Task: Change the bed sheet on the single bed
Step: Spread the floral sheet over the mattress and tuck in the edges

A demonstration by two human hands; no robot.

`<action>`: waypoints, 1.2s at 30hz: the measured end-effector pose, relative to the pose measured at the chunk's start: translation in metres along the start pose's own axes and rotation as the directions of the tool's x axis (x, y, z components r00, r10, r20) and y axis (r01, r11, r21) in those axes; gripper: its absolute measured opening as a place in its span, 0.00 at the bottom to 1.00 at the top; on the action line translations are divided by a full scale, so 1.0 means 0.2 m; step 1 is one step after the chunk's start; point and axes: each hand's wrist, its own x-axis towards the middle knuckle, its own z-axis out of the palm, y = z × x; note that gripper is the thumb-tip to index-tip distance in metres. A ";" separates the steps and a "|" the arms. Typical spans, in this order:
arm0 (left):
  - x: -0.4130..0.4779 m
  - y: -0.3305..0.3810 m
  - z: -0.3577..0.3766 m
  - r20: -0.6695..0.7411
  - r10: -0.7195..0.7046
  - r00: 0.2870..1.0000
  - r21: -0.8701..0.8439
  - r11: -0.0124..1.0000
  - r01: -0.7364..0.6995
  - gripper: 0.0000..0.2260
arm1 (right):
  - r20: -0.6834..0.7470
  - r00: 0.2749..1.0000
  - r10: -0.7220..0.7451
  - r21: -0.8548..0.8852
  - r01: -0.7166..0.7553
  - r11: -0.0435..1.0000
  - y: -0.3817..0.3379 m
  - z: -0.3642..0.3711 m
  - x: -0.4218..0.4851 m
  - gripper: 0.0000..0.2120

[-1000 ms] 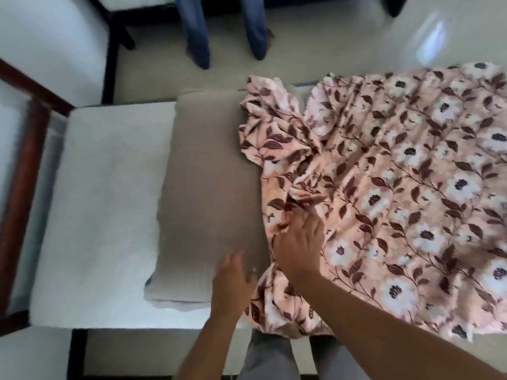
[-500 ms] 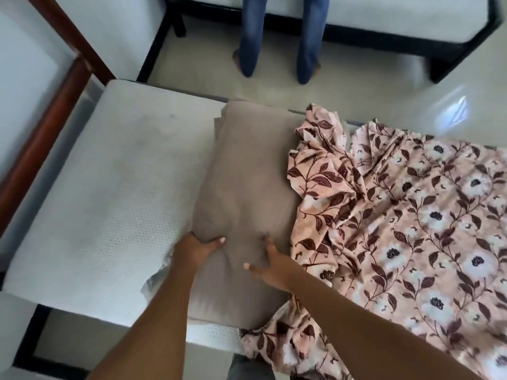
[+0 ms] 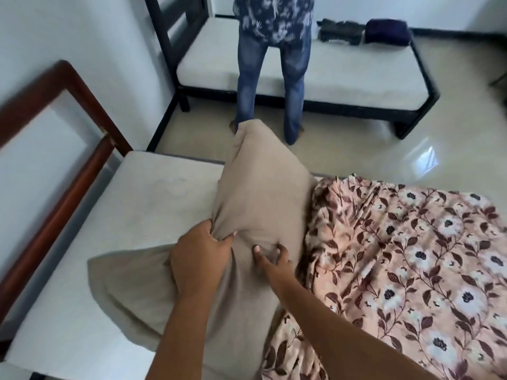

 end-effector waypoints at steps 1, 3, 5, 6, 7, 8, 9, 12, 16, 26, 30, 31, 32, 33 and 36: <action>0.02 0.03 -0.06 -0.033 0.046 0.998 -0.004 0.999 -0.046 0.16 | 0.041 0.999 0.014 0.089 -0.017 0.996 -0.03 -0.01 -0.01 0.51; 0.04 0.12 -0.21 -0.102 0.127 0.987 -0.030 0.991 -0.131 0.16 | 0.176 0.982 0.068 0.238 -0.110 0.965 -0.10 -0.02 -0.05 0.52; 0.04 0.22 -0.34 -0.141 0.170 0.975 -0.074 0.981 -0.182 0.16 | 0.309 0.944 0.111 0.276 -0.200 0.940 -0.14 -0.03 -0.09 0.58; 0.03 0.27 -0.40 -0.156 0.188 0.970 -0.100 0.974 -0.205 0.15 | 0.350 0.928 0.129 0.281 -0.235 0.931 -0.15 -0.03 -0.11 0.59; 0.02 0.31 -0.45 -0.175 0.203 0.963 -0.129 0.965 -0.227 0.16 | 0.379 0.917 0.128 0.318 -0.259 0.912 -0.17 -0.03 -0.14 0.57; 0.00 0.37 -0.50 -0.196 0.222 0.955 -0.155 0.955 -0.254 0.16 | 0.393 0.912 0.117 0.363 -0.271 0.891 -0.19 -0.03 -0.15 0.53; -0.02 0.42 -0.53 -0.209 0.235 0.949 -0.181 0.945 -0.274 0.18 | 0.385 0.919 0.091 0.408 -0.257 0.876 -0.21 -0.04 -0.18 0.49; -0.09 0.59 -0.54 -0.221 0.298 0.928 -0.234 0.908 -0.348 0.20 | 0.254 0.966 0.037 0.515 -0.168 0.840 -0.25 -0.17 -0.18 0.46; -0.21 0.88 -0.43 -0.182 0.353 0.918 -0.369 0.841 -0.396 0.21 | -0.019 0.998 0.054 0.545 -0.036 0.838 -0.16 -0.58 -0.09 0.58; -0.69 1.54 0.25 0.107 0.411 0.905 -0.705 0.674 -0.223 0.20 | -0.592 0.798 0.111 0.523 0.276 0.806 0.27 -1.94 -0.37 0.25; -0.95 1.78 0.63 0.239 0.446 0.862 -0.703 0.693 -0.163 0.14 | -0.730 0.671 0.129 0.434 0.310 0.846 0.51 -2.49 -0.41 0.16; -1.00 1.81 0.72 0.254 0.460 0.851 -0.697 0.697 -0.169 0.13 | -0.750 0.650 0.124 0.409 0.308 0.859 0.55 -2.60 -0.41 0.11; -1.04 1.85 0.79 0.278 0.471 0.838 -0.686 0.707 -0.170 0.12 | -0.762 0.634 0.130 0.395 0.296 0.870 0.59 -2.69 -0.39 0.09; -1.09 1.90 0.90 0.316 0.475 0.821 -0.672 0.723 -0.160 0.12 | -0.780 0.612 0.131 0.385 0.303 0.872 0.64 -2.80 -0.39 0.09; -1.18 1.95 1.17 0.396 0.454 0.798 -0.612 0.779 -0.140 0.18 | -0.828 0.553 0.094 0.257 0.224 0.940 0.79 -3.07 -0.30 0.10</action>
